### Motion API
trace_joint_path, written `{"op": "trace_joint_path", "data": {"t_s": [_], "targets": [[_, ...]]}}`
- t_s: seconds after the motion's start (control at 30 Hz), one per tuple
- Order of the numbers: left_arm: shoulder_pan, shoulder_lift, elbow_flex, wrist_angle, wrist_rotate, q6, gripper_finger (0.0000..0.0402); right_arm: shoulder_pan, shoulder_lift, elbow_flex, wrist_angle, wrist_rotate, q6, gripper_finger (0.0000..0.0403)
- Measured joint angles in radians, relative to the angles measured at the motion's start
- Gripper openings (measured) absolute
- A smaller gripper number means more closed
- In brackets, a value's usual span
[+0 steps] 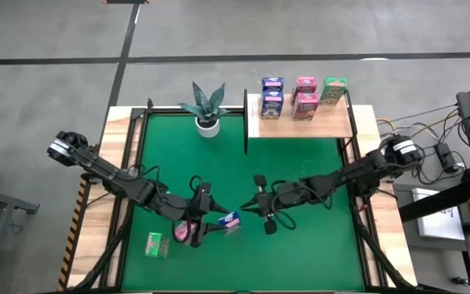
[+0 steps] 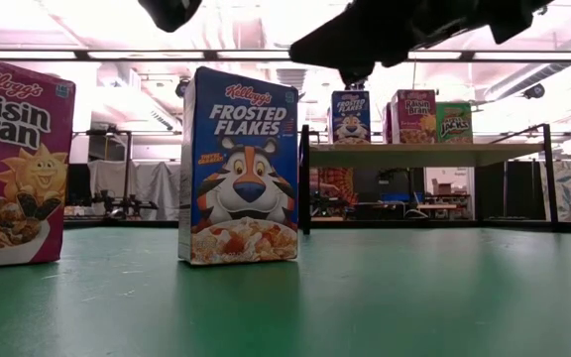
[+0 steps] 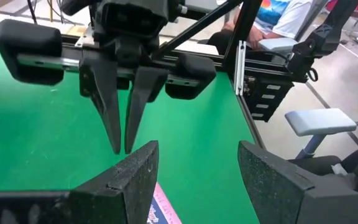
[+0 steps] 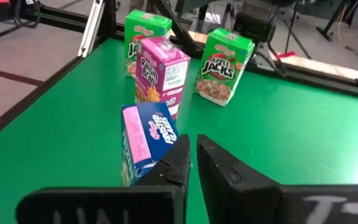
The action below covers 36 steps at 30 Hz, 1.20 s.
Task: Stack cereal on shelf
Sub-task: Put the blue cereal box on the shelf aligned with the other blue cereal boxes
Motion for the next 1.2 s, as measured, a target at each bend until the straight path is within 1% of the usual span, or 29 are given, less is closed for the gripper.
{"op": "trace_joint_path", "data": {"t_s": [0.13, 0.27, 0.4, 0.5, 0.57, 0.63, 0.7, 0.73, 0.87, 0.97, 1.07, 1.2], "targets": [[0.0, 0.0, 0.0, 0.0, 0.0, 0.004, 0.0204, 0.0, 0.02, 0.049, -0.068, -0.008, 0.038, 0.0067], [0.001, 0.0, 0.0, 0.0, -0.005, 0.006, 0.0204, 0.0, 0.03, 0.099, -0.153, -0.014, 0.073, 0.0129], [0.001, 0.0, 0.0, 0.003, -0.045, 0.021, 0.0204, 0.0, 0.035, 0.137, -0.256, -0.076, 0.088, 0.0193], [0.002, 0.0, 0.0, 0.003, -0.061, 0.024, 0.0204, 0.0, 0.052, 0.136, -0.252, -0.142, 0.095, 0.0232], [0.002, 0.0, 0.0, 0.006, -0.062, 0.025, 0.0204, 0.0, 0.054, 0.131, -0.257, -0.147, 0.09, 0.0253], [0.002, 0.0, 0.0, 0.008, -0.062, 0.025, 0.0204, -0.004, 0.069, 0.131, -0.225, -0.147, 0.089, 0.027], [0.002, 0.0, 0.0, 0.009, -0.062, 0.025, 0.0204, -0.009, 0.076, 0.126, -0.226, -0.146, 0.086, 0.0283], [0.002, 0.0, 0.0, 0.009, -0.062, 0.025, 0.0204, -0.012, 0.088, 0.127, -0.2, -0.146, 0.08, 0.0287], [0.002, 0.0, 0.0, 0.01, -0.062, 0.025, 0.0204, -0.028, 0.128, 0.133, -0.158, -0.147, 0.07, 0.0297], [0.002, 0.0, 0.0, 0.015, -0.062, 0.033, 0.0204, -0.04, 0.168, 0.132, -0.125, -0.154, 0.06, 0.0296], [0.002, 0.002, 0.0, 0.018, -0.062, 0.035, 0.0204, -0.047, 0.205, 0.133, -0.075, -0.184, 0.04, 0.0291], [0.002, 0.002, 0.0, 0.028, -0.062, 0.038, 0.0204, -0.048, 0.234, 0.145, -0.047, -0.218, 0.022, 0.0276]]}}
